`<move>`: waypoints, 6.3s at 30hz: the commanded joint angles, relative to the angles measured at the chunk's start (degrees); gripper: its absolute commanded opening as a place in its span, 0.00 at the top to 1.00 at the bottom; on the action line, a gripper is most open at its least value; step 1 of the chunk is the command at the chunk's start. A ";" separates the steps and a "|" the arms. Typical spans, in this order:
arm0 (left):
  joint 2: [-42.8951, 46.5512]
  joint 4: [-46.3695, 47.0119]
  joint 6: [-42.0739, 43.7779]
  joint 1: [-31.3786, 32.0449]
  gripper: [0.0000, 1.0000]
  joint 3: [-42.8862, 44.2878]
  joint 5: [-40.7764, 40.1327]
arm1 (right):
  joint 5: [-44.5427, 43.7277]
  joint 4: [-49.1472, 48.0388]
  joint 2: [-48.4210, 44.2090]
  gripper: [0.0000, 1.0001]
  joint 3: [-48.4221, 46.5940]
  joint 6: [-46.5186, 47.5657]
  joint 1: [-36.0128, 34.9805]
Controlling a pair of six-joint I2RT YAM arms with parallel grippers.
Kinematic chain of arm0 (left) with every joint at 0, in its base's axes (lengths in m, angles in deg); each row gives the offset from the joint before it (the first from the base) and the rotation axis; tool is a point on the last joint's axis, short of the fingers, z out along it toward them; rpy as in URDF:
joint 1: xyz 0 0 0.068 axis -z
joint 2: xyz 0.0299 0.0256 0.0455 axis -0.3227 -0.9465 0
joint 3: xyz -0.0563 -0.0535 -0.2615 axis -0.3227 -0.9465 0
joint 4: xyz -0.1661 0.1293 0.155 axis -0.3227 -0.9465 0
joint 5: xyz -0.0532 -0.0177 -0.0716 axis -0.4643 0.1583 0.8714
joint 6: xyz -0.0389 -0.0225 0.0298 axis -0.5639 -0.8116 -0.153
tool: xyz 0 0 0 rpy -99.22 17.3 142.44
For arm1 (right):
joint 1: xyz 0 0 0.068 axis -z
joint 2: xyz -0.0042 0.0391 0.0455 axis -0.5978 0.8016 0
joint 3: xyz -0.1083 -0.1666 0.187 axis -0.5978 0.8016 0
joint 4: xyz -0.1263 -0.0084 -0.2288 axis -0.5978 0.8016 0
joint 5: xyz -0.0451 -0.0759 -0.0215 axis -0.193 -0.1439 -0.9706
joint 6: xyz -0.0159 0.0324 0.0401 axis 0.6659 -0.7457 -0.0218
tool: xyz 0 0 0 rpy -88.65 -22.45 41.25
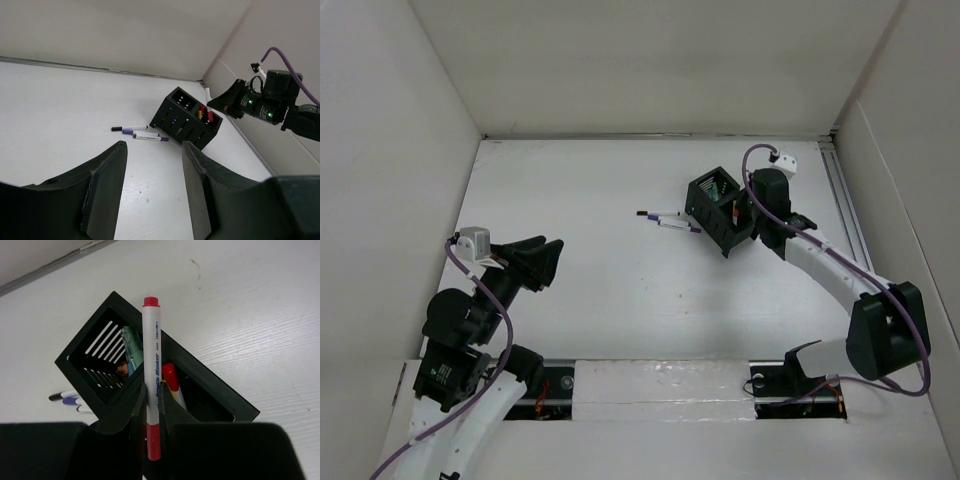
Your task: Organize the desk
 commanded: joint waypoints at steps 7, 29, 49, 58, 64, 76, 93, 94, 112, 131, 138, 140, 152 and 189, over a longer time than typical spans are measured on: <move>-0.60 3.19 -0.04 -0.06 0.56 0.22 0.85 | -1.77 -2.18 -0.32 0.87 1.87 -0.36 0.83; -4.29 2.92 0.31 -0.06 0.56 0.23 -0.56 | -6.09 -3.47 -10.86 0.65 4.42 -1.16 -12.78; -7.37 5.29 3.03 -2.26 0.60 -1.44 -11.19 | 4.99 -8.25 25.42 0.45 -12.97 7.20 -18.33; -11.06 7.58 6.02 -2.26 0.59 -1.62 -11.38 | 10.18 -5.35 29.65 0.46 -17.02 5.44 -13.50; -12.82 7.58 5.33 -2.26 0.58 -1.62 -8.38 | 13.43 -4.37 26.75 0.45 -16.75 4.74 -12.44; -4.56 4.16 2.60 1.52 0.54 -0.48 -10.48 | 11.94 -2.46 30.34 0.45 -19.73 5.35 -14.99; -5.61 6.17 0.58 1.52 0.53 -0.21 -2.49 | 10.27 3.00 29.30 0.46 -18.52 5.26 -14.99; -5.70 6.18 0.66 1.52 0.53 -0.13 -2.58 | 10.79 3.35 28.69 0.46 -18.25 5.70 -14.99; -5.26 6.00 1.28 1.52 0.52 0.67 -3.37 | 10.10 11.18 26.49 0.45 -21.85 10.54 -14.99; -10.97 6.44 1.54 0.47 0.54 0.75 -1.35 | 10.44 4.42 20.51 0.53 -9.74 7.82 -12.18; -12.55 6.88 1.54 0.47 0.54 3.21 -0.91 | 9.30 2.04 25.17 0.45 -11.75 9.04 -11.56; -13.60 6.35 1.46 0.47 0.53 5.22 -0.04 | 9.21 2.03 25.43 0.45 -12.09 9.48 -11.56; -16.16 9.61 2.68 -0.24 0.53 2.24 0.76 | 10.44 7.39 30.08 0.40 -19.48 10.10 -12.70; -15.10 10.04 3.21 -0.24 0.54 2.16 0.32 | 8.15 8.98 38.52 0.32 -29.49 11.42 -14.55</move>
